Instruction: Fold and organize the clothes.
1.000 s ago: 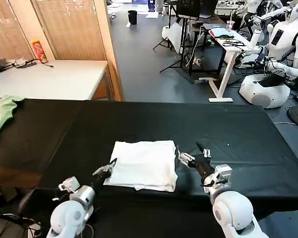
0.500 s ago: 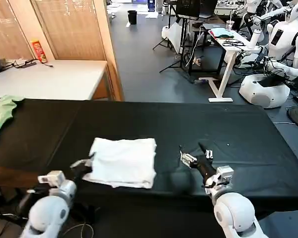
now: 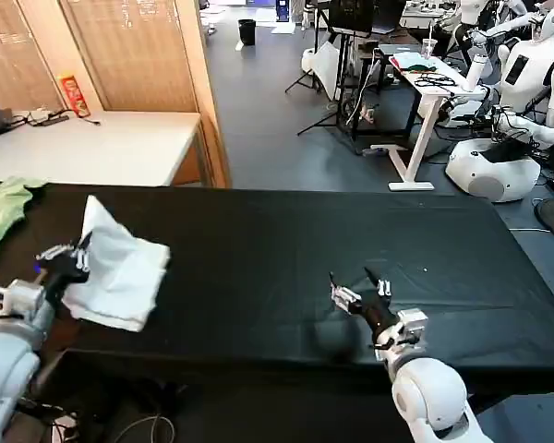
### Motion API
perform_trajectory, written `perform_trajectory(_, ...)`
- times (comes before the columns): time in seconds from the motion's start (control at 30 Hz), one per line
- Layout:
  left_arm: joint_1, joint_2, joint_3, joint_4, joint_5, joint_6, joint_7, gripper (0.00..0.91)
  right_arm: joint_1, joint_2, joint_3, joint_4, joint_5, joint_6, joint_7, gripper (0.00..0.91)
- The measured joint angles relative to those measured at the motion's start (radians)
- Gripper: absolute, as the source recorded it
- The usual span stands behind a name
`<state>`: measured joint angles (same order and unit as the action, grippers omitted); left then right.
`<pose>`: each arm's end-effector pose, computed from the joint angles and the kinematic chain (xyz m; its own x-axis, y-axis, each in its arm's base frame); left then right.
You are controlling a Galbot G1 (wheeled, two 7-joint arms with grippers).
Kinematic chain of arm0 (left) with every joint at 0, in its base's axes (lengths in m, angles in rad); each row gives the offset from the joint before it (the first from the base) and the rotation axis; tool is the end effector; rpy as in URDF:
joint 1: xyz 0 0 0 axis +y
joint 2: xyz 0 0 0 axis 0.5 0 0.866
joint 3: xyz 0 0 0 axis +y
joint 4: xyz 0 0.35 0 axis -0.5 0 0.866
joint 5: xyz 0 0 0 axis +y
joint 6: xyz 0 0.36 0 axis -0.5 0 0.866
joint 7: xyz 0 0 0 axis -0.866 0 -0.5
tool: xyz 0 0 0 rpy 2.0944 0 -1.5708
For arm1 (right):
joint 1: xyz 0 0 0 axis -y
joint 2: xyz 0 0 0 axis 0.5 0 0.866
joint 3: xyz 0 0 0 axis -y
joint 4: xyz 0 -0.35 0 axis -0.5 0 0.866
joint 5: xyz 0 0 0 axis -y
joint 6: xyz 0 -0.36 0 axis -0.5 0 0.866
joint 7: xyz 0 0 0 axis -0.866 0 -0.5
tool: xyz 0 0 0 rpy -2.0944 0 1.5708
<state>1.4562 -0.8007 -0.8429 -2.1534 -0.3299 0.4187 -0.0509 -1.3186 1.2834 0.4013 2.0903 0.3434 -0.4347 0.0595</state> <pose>0.2446 0.1735 -0.1533 -0.9910 -0.0479 0.1246 0.0193 0.8720 0.4892 0.2519 -0.0120 -0.2518 -0.9460 -0.2226 0.2358 -0.2089 0.9745 0.0818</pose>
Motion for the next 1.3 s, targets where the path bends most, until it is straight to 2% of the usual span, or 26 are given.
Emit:
perform_trajectory(0.13,-0.018,-0.035,0.093,-0.06,-0.022,0.003,-0.018,0.0,-0.018,0.002,0.009,0.01,-0.008,0.0,0.0,0.878)
perform_trajectory(0.27,-0.048,-0.106,0.255,-0.052,-0.007,-0.01,-0.04,0.0,-0.038,0.01,0.011,0.014,-0.009,-0.003,-0.002,0.878)
perform_trajectory(0.3,-0.06,-0.132,0.305,-0.04,-0.001,-0.012,-0.044,0.078,-0.04,0.011,0.01,0.014,-0.007,-0.005,-0.002,0.878)
perform_trajectory(0.33,-0.07,-0.151,0.346,-0.028,0.004,-0.012,-0.048,0.878,-0.041,0.011,0.009,0.014,-0.003,-0.012,-0.003,0.878)
perform_trajectory(0.47,-0.118,-0.252,0.493,0.028,0.029,-0.033,-0.042,0.878,-0.037,0.001,-0.008,0.014,0.029,-0.038,-0.009,0.878)
perform_trajectory(0.63,-0.126,-0.319,0.585,0.036,0.085,-0.072,0.023,0.878,-0.019,-0.016,-0.047,-0.002,0.124,-0.093,-0.01,0.878)
perform_trajectory(0.73,-0.113,-0.318,0.59,0.017,0.086,-0.106,0.063,0.878,-0.002,-0.014,-0.076,-0.013,0.176,-0.119,-0.002,0.878)
perform_trajectory(0.87,-0.098,-0.309,0.571,-0.01,0.089,-0.125,0.066,0.878,0.041,0.002,-0.128,-0.045,0.237,-0.148,0.017,0.878)
perform_trajectory(1.2,-0.05,-0.316,0.515,-0.023,0.123,-0.143,0.053,0.878,0.16,0.064,-0.281,-0.164,0.258,-0.178,0.031,0.878)
perform_trajectory(1.23,-0.046,-0.318,0.511,-0.023,0.124,-0.145,0.046,0.878,0.171,0.068,-0.294,-0.177,0.263,-0.183,0.034,0.868)
perform_trajectory(1.27,-0.044,-0.319,0.509,-0.023,0.124,-0.145,0.042,0.878,0.181,0.072,-0.305,-0.185,0.268,-0.186,0.037,0.741)
perform_trajectory(1.3,-0.041,-0.32,0.506,-0.023,0.123,-0.146,0.039,0.878,0.191,0.077,-0.315,-0.196,0.273,-0.188,0.042,0.712)
